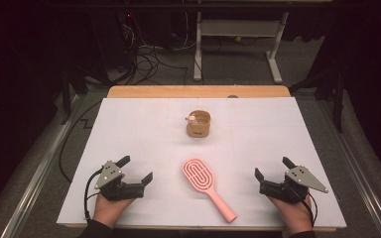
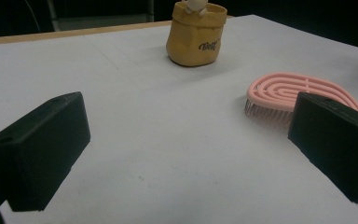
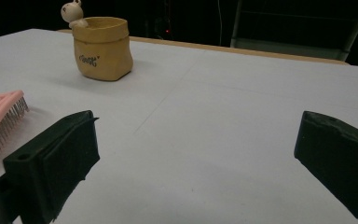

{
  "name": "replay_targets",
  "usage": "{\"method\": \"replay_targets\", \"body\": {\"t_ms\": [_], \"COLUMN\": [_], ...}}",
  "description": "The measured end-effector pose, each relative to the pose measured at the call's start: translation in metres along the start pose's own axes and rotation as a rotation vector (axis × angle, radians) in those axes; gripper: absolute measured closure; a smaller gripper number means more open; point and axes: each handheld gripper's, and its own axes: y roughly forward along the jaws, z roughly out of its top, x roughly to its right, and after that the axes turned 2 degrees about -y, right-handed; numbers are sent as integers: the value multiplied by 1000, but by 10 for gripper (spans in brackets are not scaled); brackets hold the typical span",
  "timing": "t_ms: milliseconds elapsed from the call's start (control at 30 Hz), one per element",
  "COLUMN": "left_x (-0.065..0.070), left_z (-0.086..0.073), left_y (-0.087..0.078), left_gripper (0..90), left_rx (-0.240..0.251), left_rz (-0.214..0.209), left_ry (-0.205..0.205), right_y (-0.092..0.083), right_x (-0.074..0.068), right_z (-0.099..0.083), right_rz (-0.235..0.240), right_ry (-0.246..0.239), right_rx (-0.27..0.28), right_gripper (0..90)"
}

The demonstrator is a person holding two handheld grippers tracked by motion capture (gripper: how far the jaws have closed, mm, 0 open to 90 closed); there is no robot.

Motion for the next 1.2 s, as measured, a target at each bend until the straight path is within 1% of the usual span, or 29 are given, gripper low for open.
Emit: {"method": "replay_targets", "body": {"t_ms": [67, 267, 633, 800, 1033, 1200], "left_x": [0, 1, 2, 4, 3, 4], "left_z": [0, 0, 0, 0, 1, 0], "left_y": [0, -1, 1, 2, 1, 1], "left_gripper": [0, 0, 0, 0, 0, 0], "left_rx": [-3, 3, 2, 3, 9, 14], "left_rz": [-4, 2, -6, -8, -4, -4], "left_ry": [-1, 5, 3, 21, 29, 30], "right_y": [-1, -2, -2, -2, -3, -3], "right_x": [-1, -1, -1, -2, -1, -1], "right_z": [0, 0, 0, 1, 2, 2], "right_rz": [-2, -5, -3, 3, 12, 8], "right_ry": [-9, -8, -8, -15, -17, -14], "right_rx": [-1, -1, -3, -12, -12, -20], "right_gripper": [0, 0, 0, 0, 13, 28]}}
